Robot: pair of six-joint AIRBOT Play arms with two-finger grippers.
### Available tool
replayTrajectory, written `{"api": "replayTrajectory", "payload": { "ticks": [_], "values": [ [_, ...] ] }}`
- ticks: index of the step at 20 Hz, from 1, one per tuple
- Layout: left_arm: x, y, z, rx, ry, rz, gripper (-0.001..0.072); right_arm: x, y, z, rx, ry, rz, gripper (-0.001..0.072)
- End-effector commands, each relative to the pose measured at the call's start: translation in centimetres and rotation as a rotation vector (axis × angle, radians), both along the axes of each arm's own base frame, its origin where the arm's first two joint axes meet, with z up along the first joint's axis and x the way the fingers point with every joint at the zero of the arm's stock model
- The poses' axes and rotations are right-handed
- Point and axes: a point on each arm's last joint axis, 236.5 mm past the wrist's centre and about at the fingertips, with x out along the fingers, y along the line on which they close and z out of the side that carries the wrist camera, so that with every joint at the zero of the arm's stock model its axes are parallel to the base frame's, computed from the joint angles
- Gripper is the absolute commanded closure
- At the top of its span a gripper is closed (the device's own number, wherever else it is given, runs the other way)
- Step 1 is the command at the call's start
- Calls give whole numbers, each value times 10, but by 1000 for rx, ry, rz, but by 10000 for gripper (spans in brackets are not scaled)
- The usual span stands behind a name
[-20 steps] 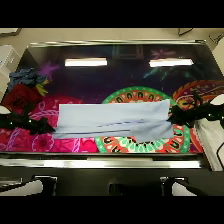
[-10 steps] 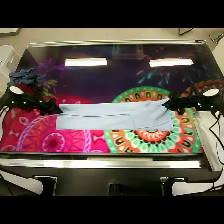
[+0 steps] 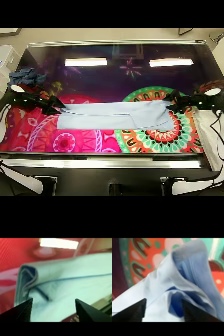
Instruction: Fold the clothes and pants, and hang the long-sleeved shirts on hangers.
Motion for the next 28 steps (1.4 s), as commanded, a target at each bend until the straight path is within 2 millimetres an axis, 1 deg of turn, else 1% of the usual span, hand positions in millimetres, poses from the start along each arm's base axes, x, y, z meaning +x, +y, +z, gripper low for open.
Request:
{"api": "replayTrajectory", "payload": {
  "ticks": [1, 2, 3, 4, 5, 6, 7, 9, 11, 13, 16, 18, 19, 21, 22, 24, 26, 27, 28],
  "values": [
    [-18, 20, 33, -49, 28, -15, 51, -15, -39, 19, -22, 32, 8, 65],
    [-20, 29, 40, -46, 16, 1, 2, -30, -57, 11, -59, 78, 11, 22],
    [-21, 34, 48, -44, 10, 16, 2, -48, -70, -1, -98, 146, 26, 9],
    [-23, 38, 56, -42, 7, 27, 3, -65, -79, -13, -134, 213, 59, 6],
    [-25, 39, 64, -39, -1, 29, 3, -77, -82, -26, -150, 268, 88, 4],
    [-27, 38, 74, -32, -19, 23, 3, -81, -77, -34, -124, 282, 112, 1],
    [-28, 37, 85, -23, -36, 24, 3, -80, -67, -40, -79, 267, 139, 0],
    [-29, 30, 105, -2, -81, 15, 3, -74, -47, -46, -1, 219, 190, 0],
    [-32, 21, 127, 19, -134, -6, 4, -71, -30, -54, 33, 202, 241, -1],
    [-35, 11, 144, 34, -171, -22, 3, -67, -16, -60, 71, 184, 275, -1],
    [-40, -3, 162, 48, -209, -43, 3, -67, 0, -71, 97, 196, 305, 0],
    [-43, -13, 171, 50, -220, -51, 3, -61, 6, -76, 74, 173, 325, 8],
    [-44, -18, 174, 46, -226, -61, 3, -55, 8, -78, 58, 160, 321, 58],
    [-46, -32, 179, 27, -235, -86, 4, -46, 13, -77, 45, 136, 309, 529],
    [-47, -40, 179, 21, -237, -103, 4, -41, 18, -68, 69, 112, 297, 657],
    [-45, -59, 178, 20, -256, -144, 6, -33, 26, -41, 104, 50, 290, 674],
    [-36, -84, 175, 25, -304, -171, 11, -32, 31, -10, 91, -5, 308, 675],
    [-26, -100, 172, 31, -344, -164, 114, -34, 38, 7, 81, -27, 330, 675],
    [-16, -117, 166, 37, -383, -151, 384, -37, 48, 25, 70, -54, 360, 675]
  ]
}}
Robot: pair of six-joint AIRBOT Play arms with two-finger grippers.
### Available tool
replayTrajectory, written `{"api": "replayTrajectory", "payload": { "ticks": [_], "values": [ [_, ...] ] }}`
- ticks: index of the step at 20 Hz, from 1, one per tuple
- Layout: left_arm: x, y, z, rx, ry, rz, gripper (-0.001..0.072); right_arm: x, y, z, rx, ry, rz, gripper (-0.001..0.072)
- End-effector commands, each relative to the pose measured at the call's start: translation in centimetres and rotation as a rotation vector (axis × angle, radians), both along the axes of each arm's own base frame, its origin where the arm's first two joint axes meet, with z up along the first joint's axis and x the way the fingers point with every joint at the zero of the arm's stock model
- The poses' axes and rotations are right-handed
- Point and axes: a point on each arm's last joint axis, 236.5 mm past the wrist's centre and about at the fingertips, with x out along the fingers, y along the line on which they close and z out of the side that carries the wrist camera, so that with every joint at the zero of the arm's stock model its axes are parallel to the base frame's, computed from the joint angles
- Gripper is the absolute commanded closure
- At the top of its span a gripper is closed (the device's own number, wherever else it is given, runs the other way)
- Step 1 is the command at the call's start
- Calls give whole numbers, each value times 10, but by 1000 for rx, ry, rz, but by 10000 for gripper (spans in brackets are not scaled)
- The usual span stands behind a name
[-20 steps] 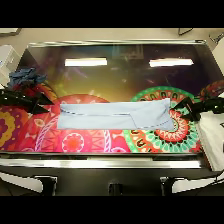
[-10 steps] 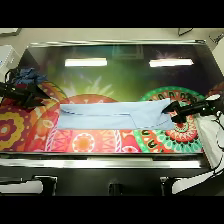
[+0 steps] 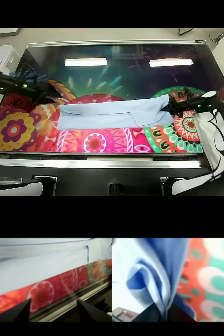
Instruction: Fold the clothes and pants, and hang the long-sleeved shirts on hangers.
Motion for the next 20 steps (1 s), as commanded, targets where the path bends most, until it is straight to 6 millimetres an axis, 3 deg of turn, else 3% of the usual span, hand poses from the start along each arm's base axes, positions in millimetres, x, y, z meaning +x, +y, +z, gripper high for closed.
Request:
{"api": "replayTrajectory", "payload": {
  "ticks": [1, 2, 4, 7, 10, 15, 17, 20],
  "values": [
    [31, -57, -15, 4, -138, 25, 609, -6, 32, 63, 23, -95, 67, 675],
    [38, -81, -28, 6, -171, 35, 658, -9, 44, 82, 13, -125, 84, 675],
    [36, -127, -65, 15, -176, 33, 673, -15, 66, 122, -4, -188, 88, 675],
    [9, -188, -132, 37, -45, 27, 674, -37, 98, 181, -15, -283, 109, 674],
    [-15, -258, -172, -29, 45, 53, 674, -60, 121, 222, -10, -349, 113, 674],
    [-61, -362, -190, -227, 234, 180, 675, -87, 135, 268, 14, -435, 95, 674],
    [-78, -402, -183, -307, 297, 214, 674, -92, 135, 277, 8, -463, 92, 674],
    [-82, -454, -157, -407, 295, 229, 675, -93, 132, 273, -9, -445, 82, 674]
  ]
}}
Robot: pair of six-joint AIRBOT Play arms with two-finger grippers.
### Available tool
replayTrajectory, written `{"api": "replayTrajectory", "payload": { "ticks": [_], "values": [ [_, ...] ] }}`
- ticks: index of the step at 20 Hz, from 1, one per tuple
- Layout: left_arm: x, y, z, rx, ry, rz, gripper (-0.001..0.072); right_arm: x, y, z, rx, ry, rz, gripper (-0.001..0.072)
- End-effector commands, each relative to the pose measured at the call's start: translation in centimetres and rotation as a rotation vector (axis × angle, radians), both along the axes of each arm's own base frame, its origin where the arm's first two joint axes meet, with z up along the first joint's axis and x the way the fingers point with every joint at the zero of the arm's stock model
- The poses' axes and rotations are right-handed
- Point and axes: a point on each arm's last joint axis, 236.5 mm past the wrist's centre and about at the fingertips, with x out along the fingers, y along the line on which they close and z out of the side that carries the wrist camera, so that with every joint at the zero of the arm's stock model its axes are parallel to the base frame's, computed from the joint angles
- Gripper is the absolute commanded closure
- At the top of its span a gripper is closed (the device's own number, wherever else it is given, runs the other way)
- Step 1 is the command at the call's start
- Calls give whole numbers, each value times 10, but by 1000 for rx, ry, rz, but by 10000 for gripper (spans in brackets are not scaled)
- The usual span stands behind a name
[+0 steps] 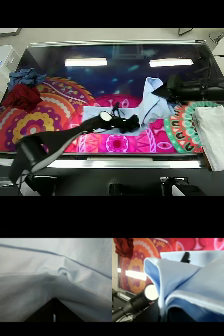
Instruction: Fold the clothes and pants, and hang the long-sleeved shirts on hangers.
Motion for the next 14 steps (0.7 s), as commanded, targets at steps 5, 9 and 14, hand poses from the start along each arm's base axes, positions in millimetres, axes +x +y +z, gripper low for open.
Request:
{"api": "replayTrajectory", "payload": {
  "ticks": [5, 9, 14],
  "values": [
    [23, -19, 10, -53, -83, -70, 679, 8, -5, -19, -33, 49, -14, 674],
    [61, 103, 8, 224, -237, -309, 679, 25, 44, -43, 22, 76, 95, 674],
    [115, 307, 108, 556, -409, -268, 677, 47, 130, -104, 97, 180, 159, 673]
  ]
}}
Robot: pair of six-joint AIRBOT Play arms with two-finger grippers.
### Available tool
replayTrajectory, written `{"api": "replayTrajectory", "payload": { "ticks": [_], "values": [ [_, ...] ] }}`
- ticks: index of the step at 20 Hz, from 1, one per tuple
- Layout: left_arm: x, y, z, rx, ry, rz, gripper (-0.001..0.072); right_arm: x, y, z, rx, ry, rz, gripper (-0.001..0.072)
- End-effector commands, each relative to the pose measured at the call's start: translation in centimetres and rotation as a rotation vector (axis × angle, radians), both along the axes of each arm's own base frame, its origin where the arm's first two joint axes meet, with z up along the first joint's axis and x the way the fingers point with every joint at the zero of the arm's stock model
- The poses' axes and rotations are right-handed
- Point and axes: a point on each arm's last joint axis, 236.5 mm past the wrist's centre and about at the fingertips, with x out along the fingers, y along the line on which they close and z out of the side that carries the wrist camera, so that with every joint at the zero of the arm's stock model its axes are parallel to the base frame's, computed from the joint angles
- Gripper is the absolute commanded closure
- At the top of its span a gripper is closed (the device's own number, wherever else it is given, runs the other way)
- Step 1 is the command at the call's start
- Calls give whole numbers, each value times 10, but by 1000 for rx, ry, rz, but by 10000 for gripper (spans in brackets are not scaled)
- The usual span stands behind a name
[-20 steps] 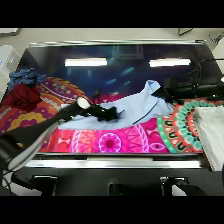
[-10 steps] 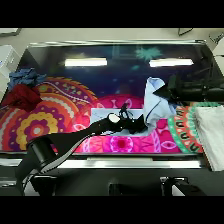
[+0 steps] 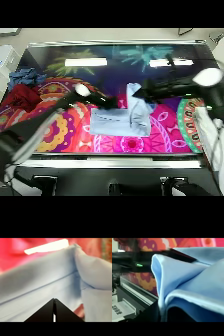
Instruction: Fold the clothes and pants, and hang the long-sleeved shirts on hangers.
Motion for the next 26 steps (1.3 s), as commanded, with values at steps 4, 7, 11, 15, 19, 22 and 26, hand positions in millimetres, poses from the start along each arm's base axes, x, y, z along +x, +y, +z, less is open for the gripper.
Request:
{"api": "replayTrajectory", "payload": {
  "ticks": [4, 7, 11, 15, 19, 22, 26],
  "values": [
    [11, 215, 141, 218, -259, 221, 676, -2, 125, -107, 73, 213, 79, 671],
    [-3, 239, 191, 214, -372, 289, 676, -21, 172, -151, 115, 340, 83, 164],
    [-13, 243, 203, 239, -413, 270, 676, -2, 148, -139, 138, 310, 70, 18],
    [-14, 246, 200, 261, -411, 254, 675, 44, 1, -93, 29, 183, -48, 20],
    [-14, 246, 199, 261, -411, 253, 675, -3, -171, -145, -356, 427, -176, 49],
    [-14, 246, 199, 260, -411, 254, 675, -31, -172, -191, -359, 488, -155, 106],
    [-15, 245, 199, 261, -406, 251, 675, -30, -125, -225, -195, 395, -66, 127]
  ]
}}
